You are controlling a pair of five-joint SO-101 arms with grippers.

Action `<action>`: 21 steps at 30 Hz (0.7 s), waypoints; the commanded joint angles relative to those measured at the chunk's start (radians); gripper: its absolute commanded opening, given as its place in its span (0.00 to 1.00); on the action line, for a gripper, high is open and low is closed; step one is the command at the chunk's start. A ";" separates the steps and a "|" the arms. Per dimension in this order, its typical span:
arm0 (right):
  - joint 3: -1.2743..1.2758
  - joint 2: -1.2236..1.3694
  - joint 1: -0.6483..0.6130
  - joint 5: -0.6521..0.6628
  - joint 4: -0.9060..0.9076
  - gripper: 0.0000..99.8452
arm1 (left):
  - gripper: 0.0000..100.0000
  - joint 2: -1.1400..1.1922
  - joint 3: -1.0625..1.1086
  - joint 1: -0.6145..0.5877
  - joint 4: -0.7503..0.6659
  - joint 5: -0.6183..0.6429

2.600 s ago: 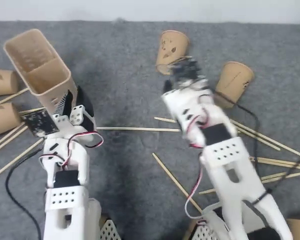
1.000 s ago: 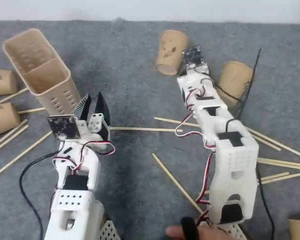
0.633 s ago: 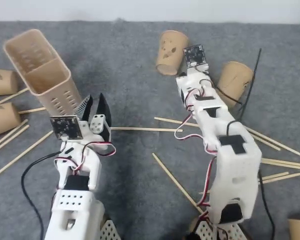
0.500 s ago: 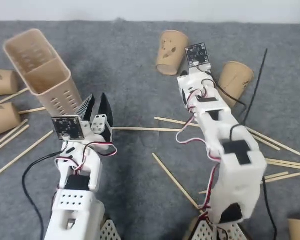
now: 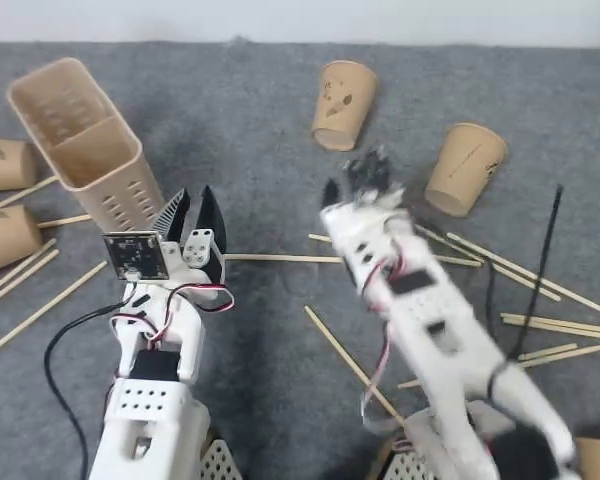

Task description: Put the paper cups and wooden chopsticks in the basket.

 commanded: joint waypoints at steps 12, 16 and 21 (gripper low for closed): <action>-0.210 0.344 -0.074 0.396 -0.174 0.23 | 0.10 -0.021 -0.002 -0.002 -0.028 -0.009; -0.342 0.507 -0.047 0.425 -0.174 0.23 | 0.10 -0.021 -0.002 -0.002 -0.028 -0.009; -0.342 0.490 -0.042 0.425 -0.137 0.22 | 0.10 -0.023 -0.002 -0.002 -0.026 -0.009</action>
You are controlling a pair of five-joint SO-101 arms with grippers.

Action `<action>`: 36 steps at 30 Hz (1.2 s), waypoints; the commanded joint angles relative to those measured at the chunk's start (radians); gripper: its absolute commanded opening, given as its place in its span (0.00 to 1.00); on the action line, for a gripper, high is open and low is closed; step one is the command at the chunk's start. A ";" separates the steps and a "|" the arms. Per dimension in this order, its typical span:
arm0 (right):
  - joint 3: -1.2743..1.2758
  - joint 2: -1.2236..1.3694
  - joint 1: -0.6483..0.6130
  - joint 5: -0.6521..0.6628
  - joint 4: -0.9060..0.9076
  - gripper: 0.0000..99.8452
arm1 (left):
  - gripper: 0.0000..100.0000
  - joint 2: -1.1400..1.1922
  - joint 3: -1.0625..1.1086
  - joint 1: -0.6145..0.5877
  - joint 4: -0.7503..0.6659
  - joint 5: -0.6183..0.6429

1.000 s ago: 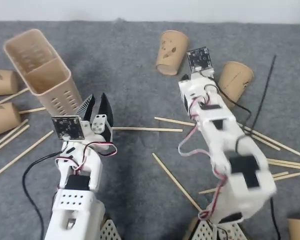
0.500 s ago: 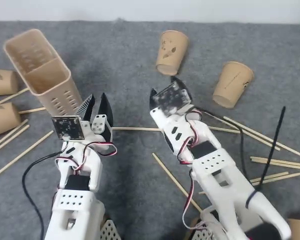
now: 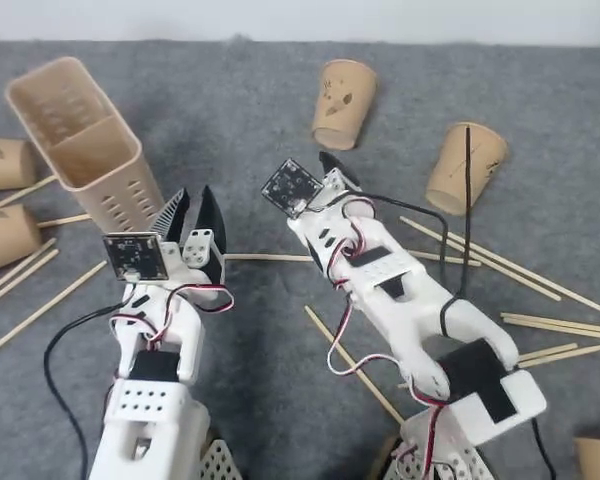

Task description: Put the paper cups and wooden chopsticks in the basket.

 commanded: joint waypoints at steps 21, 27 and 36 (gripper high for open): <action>0.334 -0.512 0.015 0.012 0.120 0.22 | 0.10 -0.021 -0.024 0.008 0.028 0.003; 0.617 -0.792 0.062 0.011 0.142 0.22 | 0.11 -0.020 -0.191 0.063 0.299 0.072; 0.703 -1.251 0.216 -0.199 0.719 0.22 | 0.11 -0.018 -0.456 0.124 0.554 0.072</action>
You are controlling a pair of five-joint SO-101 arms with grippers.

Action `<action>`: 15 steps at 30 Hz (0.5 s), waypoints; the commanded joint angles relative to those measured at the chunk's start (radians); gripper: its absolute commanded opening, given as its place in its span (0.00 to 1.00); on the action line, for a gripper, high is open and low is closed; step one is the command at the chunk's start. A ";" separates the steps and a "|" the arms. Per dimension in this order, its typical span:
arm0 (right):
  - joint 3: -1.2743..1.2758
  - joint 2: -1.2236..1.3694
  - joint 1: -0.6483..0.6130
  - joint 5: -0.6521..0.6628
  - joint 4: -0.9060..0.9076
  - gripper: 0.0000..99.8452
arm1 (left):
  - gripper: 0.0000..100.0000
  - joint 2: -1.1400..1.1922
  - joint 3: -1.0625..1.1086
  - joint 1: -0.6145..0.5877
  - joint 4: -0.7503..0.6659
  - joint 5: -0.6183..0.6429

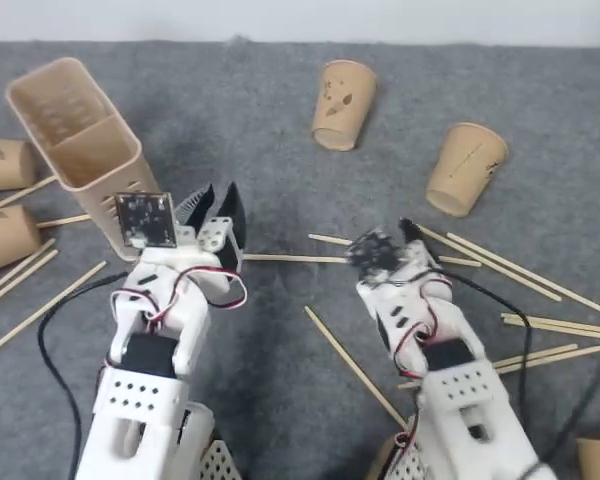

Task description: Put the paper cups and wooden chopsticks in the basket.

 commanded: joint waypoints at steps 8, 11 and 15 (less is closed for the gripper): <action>0.103 -0.429 0.021 -0.282 0.374 0.22 | 0.11 0.222 -0.387 0.103 0.204 0.017; 0.204 -0.503 0.022 -0.287 0.348 0.22 | 0.11 0.361 -0.532 0.081 0.242 0.017; 0.198 -0.550 0.051 -0.292 0.423 0.22 | 0.11 0.539 -0.730 0.048 0.276 0.017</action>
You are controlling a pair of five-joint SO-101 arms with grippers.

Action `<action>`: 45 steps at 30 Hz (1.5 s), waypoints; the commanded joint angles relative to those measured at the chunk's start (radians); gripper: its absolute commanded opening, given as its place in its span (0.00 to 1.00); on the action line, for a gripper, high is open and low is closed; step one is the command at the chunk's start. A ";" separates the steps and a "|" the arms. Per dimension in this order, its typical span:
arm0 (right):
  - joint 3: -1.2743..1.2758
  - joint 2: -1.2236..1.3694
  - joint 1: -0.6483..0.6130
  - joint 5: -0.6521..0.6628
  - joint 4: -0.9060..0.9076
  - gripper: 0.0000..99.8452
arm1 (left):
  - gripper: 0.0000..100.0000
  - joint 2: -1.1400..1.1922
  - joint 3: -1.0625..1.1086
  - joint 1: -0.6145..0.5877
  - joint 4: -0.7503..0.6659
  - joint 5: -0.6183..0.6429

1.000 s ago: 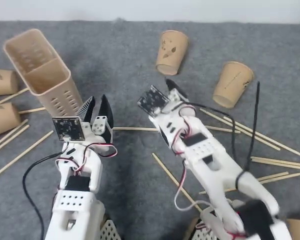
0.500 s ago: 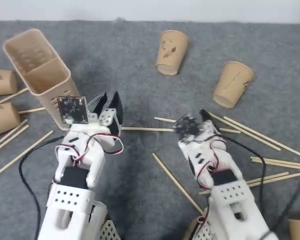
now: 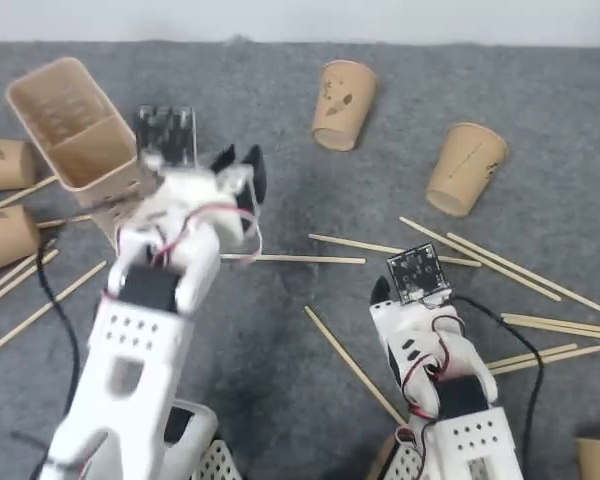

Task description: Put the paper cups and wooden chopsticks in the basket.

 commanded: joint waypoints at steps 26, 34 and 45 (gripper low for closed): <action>0.018 -0.059 0.025 -0.017 0.058 0.22 | 0.10 1.401 -1.445 -0.120 -0.040 -0.074; 0.018 -0.054 0.024 -0.017 0.058 0.22 | 0.10 1.847 -1.922 -0.107 -0.152 -0.072; 0.018 -0.056 0.022 -0.017 0.058 0.22 | 0.10 2.193 -2.354 -0.038 -0.087 -0.028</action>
